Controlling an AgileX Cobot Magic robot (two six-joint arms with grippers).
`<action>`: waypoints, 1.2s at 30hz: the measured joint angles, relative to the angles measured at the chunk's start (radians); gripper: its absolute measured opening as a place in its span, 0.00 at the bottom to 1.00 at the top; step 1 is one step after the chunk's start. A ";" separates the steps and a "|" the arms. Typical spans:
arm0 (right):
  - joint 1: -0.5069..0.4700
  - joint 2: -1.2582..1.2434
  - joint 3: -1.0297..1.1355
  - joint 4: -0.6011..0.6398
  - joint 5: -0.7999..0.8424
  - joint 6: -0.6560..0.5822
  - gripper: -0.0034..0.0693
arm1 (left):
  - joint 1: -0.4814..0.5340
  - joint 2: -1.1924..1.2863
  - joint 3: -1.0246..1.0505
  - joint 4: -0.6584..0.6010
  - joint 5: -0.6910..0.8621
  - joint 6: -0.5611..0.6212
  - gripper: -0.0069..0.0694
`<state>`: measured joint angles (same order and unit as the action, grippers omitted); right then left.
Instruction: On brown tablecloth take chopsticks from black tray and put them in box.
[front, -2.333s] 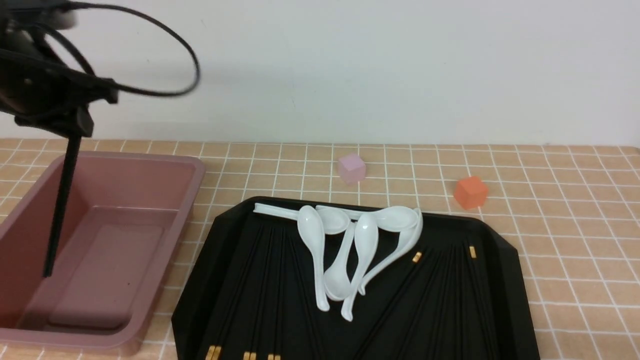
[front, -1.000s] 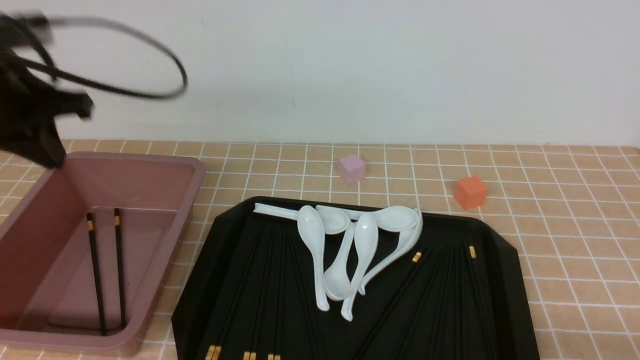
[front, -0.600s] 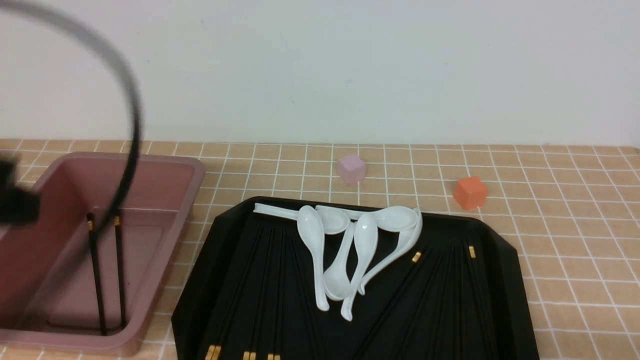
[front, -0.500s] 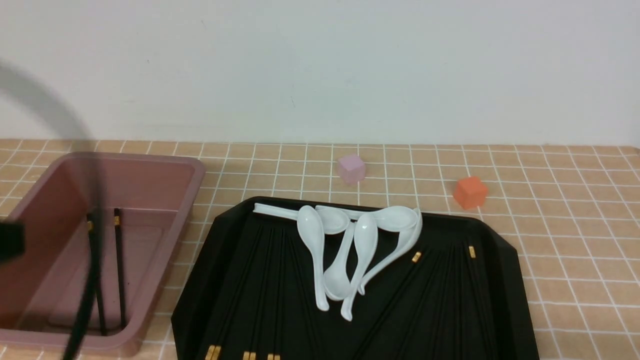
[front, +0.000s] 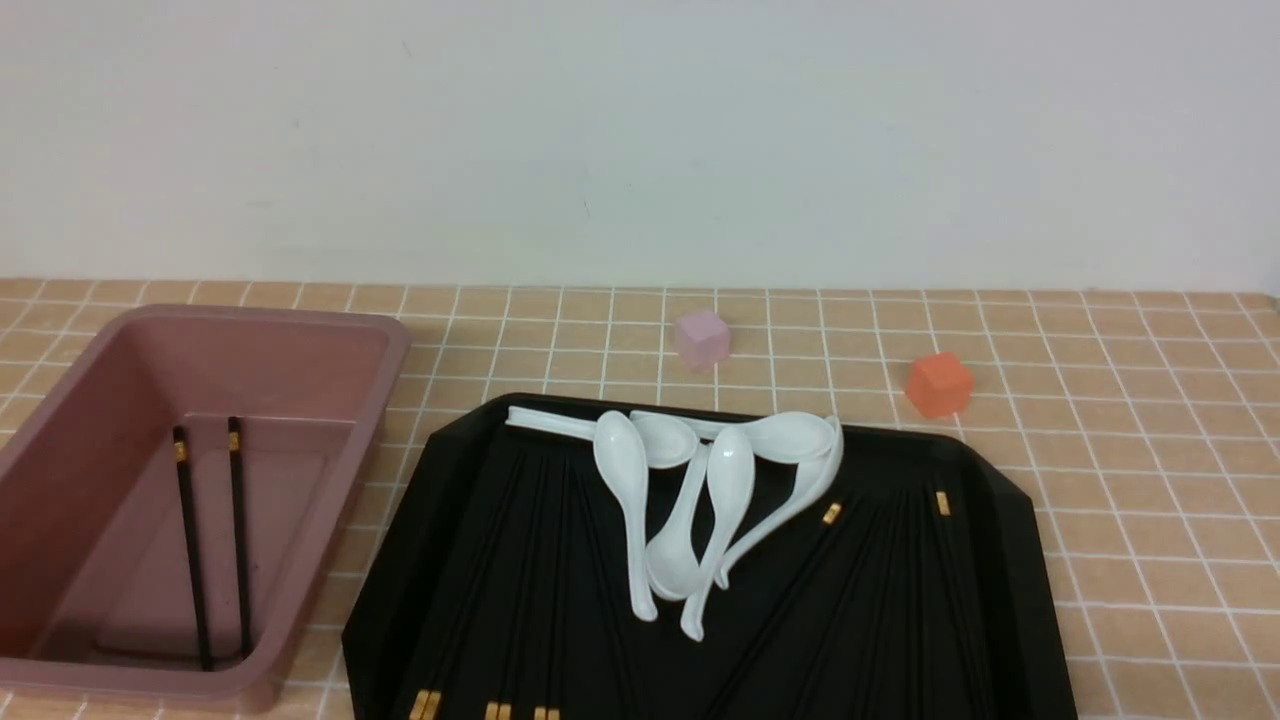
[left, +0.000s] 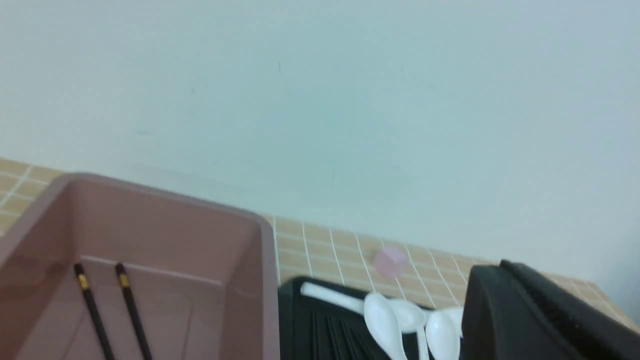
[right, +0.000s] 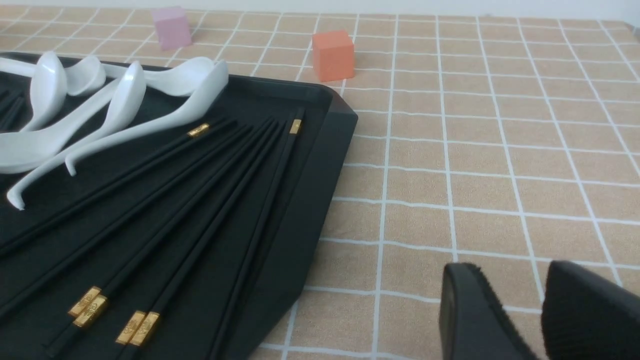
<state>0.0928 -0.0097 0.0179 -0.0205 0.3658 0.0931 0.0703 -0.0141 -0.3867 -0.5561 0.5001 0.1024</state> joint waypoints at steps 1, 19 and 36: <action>0.000 0.000 0.000 0.000 0.000 0.000 0.38 | 0.000 0.000 0.000 0.000 0.000 0.000 0.07; 0.000 0.000 0.000 0.000 0.000 0.000 0.38 | 0.000 0.000 0.249 0.100 -0.093 -0.028 0.07; 0.000 0.000 0.000 0.000 0.000 0.000 0.38 | -0.233 0.000 0.417 0.504 -0.122 -0.376 0.08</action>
<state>0.0928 -0.0097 0.0179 -0.0205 0.3658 0.0931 -0.1625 -0.0141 0.0298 -0.0521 0.3778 -0.2739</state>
